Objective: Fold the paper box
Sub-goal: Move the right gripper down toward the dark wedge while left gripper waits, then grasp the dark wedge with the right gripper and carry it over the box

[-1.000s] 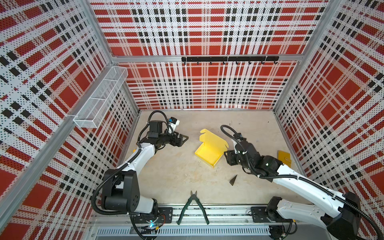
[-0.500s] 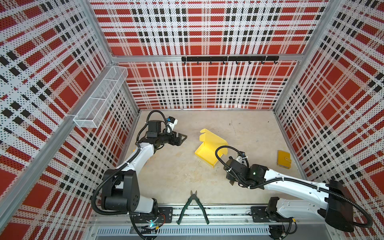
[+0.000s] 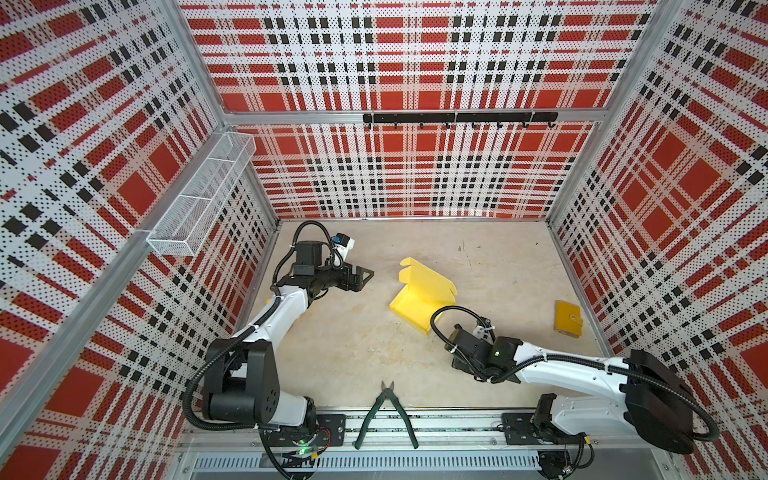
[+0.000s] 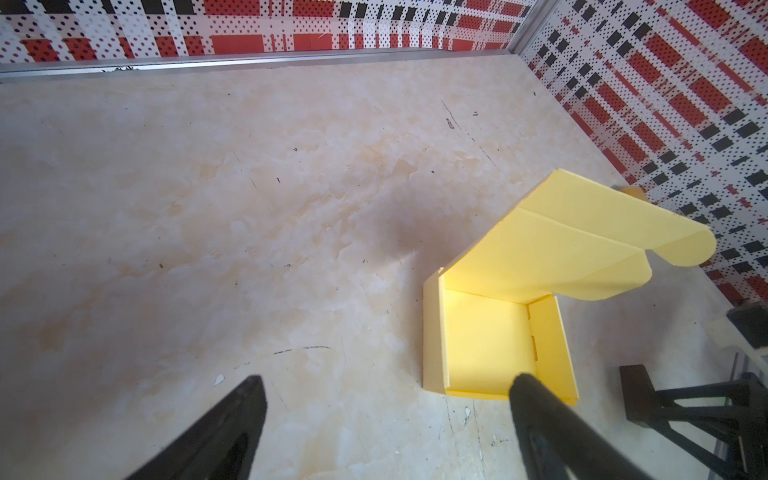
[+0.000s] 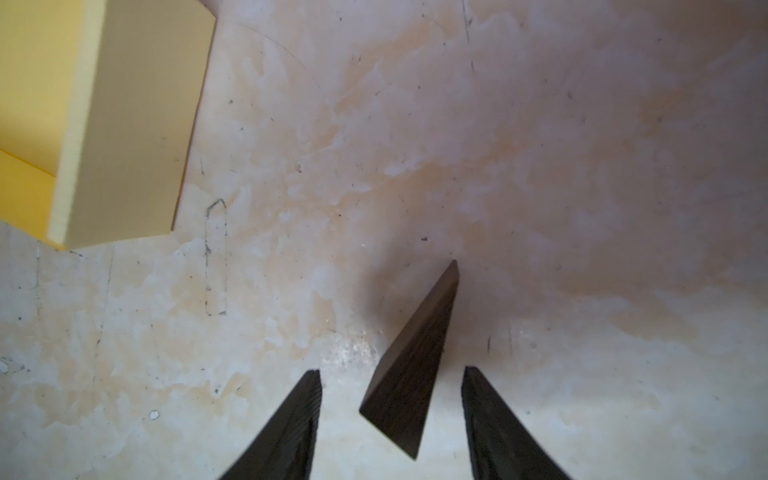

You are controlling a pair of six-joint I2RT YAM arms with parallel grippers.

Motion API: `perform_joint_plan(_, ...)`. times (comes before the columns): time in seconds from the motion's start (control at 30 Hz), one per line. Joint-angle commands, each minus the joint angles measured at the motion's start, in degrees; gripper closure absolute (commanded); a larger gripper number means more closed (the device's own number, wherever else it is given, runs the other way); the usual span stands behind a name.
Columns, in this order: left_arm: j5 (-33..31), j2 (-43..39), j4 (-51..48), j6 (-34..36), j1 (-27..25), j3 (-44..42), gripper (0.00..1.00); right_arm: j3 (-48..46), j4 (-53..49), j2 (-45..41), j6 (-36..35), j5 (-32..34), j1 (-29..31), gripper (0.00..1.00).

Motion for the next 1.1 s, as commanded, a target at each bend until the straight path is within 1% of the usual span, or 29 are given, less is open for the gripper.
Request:
perform_joint_plan(0.0, 0.0, -1.6, 1.4, -0.5, 0.7, -0.9, 0.05, 1.5, 2.0, 1.2, 0.3, -0.5, -0.2, 0.43)
perform_joint_plan(0.07, -0.1, -1.7, 1.5, -0.6, 1.0, -1.1, 0.05, 1.1, 2.1, 1.3, 0.7, -0.7, -0.3, 0.45)
perform_joint_plan(0.1, -0.1, -1.7, 1.6, -0.6, 0.9, -1.3, 0.05, 1.0, 2.1, 1.4, 0.8, -0.6, -0.3, 0.48)
perform_joint_plan(0.23, -0.1, -1.5, 2.0, -0.9, 1.1, -1.4, 0.05, 1.7, 1.3, 1.7, 0.0, -0.6, -0.3, 0.67)
perform_joint_plan(0.27, -0.2, -1.4, 2.0, -0.8, 1.2, -1.4, 0.05, 1.9, 1.2, 2.0, -0.2, -0.7, -0.3, 0.70)
perform_joint_plan(0.33, -0.1, -1.2, 2.1, -0.9, 1.3, -1.3, 0.05, 2.2, 1.3, 2.7, -0.9, -1.0, -0.5, 0.73)
perform_joint_plan(0.5, -0.2, -0.5, 2.0, -1.1, 1.7, -1.0, 0.05, 2.7, 3.0, 4.2, -3.8, -3.0, -2.1, 0.74)
perform_joint_plan(0.7, 0.3, 0.0, 1.6, -2.1, 2.8, -0.6, 0.05, 8.1, 3.1, 3.9, -13.2, -2.6, -4.2, 0.74)
perform_joint_plan(0.8, 0.5, -0.1, 1.6, -2.4, 3.3, -0.5, 0.05, 9.3, 6.6, 3.3, -16.4, -4.5, -6.2, 0.74)
perform_joint_plan(0.93, 0.9, -1.0, 1.7, -1.9, 3.6, -0.9, 0.05, 12.4, 11.4, 2.6, -21.1, -5.6, -6.6, 0.75)
perform_joint_plan(1.07, 1.0, -1.4, 1.9, -2.4, 3.7, -0.6, 0.06, 16.7, 16.0, 5.2, -26.1, -7.0, -6.7, 0.75)
